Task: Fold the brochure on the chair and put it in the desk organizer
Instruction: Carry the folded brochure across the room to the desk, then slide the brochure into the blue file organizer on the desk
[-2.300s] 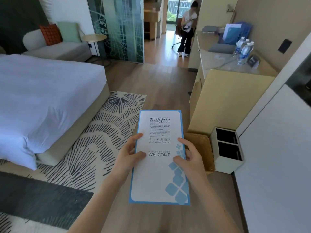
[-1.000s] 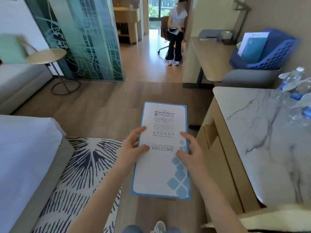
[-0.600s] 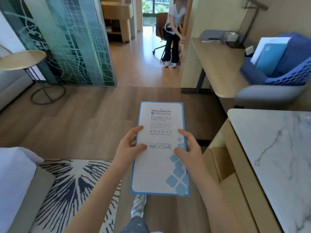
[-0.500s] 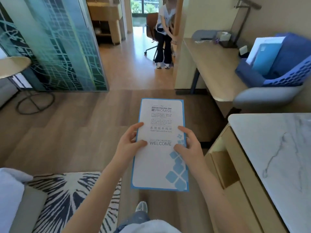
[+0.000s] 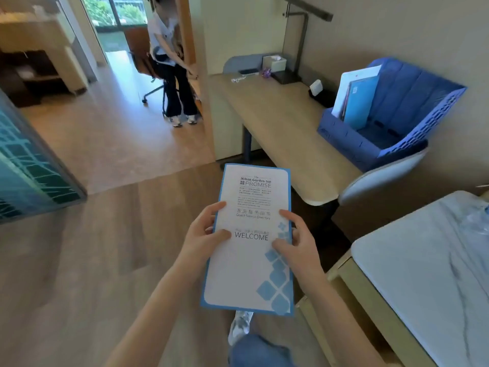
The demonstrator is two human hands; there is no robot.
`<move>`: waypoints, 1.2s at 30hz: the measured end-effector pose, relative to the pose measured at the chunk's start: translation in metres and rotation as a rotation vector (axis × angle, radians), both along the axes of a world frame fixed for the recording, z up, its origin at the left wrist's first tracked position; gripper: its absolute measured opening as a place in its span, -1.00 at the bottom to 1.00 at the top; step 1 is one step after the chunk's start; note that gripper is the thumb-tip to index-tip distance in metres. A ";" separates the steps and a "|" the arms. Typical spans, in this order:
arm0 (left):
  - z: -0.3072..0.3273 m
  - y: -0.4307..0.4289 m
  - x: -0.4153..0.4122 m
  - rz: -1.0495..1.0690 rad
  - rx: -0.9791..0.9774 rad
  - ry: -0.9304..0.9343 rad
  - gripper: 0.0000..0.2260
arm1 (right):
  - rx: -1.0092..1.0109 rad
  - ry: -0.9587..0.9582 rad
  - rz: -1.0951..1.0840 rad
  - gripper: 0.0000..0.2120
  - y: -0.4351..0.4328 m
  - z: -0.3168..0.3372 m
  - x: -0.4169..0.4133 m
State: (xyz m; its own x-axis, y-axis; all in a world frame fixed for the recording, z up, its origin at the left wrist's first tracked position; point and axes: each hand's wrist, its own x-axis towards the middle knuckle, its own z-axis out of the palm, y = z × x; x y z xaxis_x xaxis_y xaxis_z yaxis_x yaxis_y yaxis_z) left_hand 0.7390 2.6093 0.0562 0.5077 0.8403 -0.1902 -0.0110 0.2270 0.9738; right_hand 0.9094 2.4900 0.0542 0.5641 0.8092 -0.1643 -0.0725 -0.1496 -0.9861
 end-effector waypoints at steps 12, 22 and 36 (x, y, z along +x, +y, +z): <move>0.039 0.256 0.166 -0.069 0.036 0.018 -0.47 | 0.058 -0.087 -0.089 -0.43 0.247 0.016 0.163; 0.016 0.410 0.311 -0.341 -0.006 0.060 -0.44 | 0.006 -0.040 -0.399 -0.42 0.363 -0.019 0.262; 0.038 0.494 0.539 -1.038 0.199 0.047 -0.43 | -0.009 -0.086 -1.036 -0.43 0.401 0.021 0.343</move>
State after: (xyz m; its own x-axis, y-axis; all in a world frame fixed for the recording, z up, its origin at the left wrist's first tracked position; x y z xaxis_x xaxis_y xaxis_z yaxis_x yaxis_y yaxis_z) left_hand 1.2777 3.1033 0.0946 0.9907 0.0163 -0.1351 0.1358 -0.0599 0.9889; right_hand 1.2528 2.8909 0.0748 0.9923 -0.0802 -0.0940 -0.0990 -0.0611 -0.9932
